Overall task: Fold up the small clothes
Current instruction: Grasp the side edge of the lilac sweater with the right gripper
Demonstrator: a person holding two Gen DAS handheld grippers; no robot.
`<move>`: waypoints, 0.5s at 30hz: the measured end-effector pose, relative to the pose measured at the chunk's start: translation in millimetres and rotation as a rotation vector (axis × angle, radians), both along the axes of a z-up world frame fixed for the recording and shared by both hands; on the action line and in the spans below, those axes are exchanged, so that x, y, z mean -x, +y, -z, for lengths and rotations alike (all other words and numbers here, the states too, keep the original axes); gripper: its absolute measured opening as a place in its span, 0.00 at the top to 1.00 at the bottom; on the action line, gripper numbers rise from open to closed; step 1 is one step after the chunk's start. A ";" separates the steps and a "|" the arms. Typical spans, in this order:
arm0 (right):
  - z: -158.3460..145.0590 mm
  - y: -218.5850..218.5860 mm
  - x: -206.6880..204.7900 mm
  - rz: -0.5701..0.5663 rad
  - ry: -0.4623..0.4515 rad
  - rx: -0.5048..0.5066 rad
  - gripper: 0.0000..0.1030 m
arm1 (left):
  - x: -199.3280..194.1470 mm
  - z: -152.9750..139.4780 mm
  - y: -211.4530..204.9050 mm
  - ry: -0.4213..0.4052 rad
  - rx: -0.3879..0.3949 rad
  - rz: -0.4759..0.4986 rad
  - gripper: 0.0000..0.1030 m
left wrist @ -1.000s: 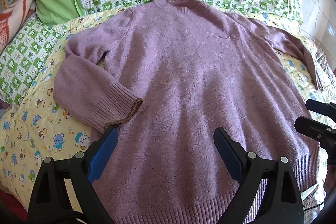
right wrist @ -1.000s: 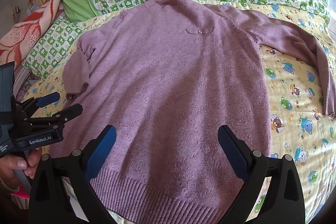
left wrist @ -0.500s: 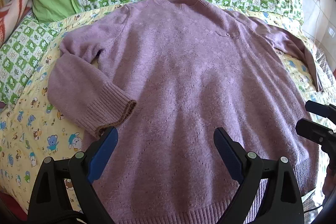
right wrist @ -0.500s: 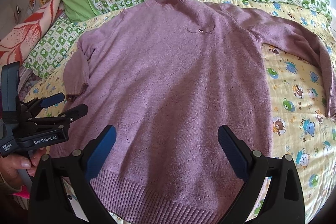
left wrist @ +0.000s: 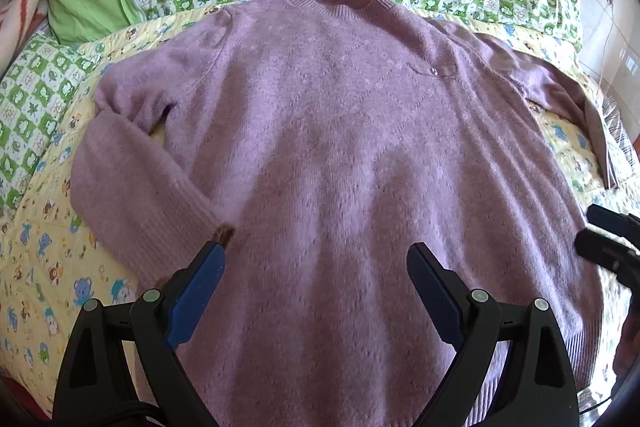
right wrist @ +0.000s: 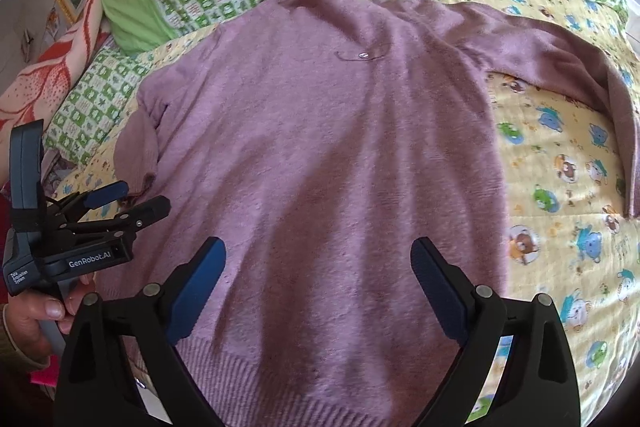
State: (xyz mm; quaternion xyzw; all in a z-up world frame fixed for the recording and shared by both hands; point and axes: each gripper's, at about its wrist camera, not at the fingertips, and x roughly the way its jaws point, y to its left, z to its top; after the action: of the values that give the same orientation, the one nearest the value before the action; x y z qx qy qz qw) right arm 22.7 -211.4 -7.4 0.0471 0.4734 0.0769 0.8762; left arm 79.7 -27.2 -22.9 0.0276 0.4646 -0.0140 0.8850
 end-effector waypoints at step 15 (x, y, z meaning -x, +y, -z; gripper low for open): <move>-21.6 -200.9 -13.7 0.506 -0.005 0.220 0.22 | -118.4 -8.9 9.0 -0.025 -0.012 -0.044 0.09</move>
State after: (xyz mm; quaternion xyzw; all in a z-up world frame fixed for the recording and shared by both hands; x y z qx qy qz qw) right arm 36.4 -412.2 14.3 0.0683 0.4497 -0.1962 0.8687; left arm 198.2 -18.1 -14.0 0.0228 0.4539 0.0088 0.8907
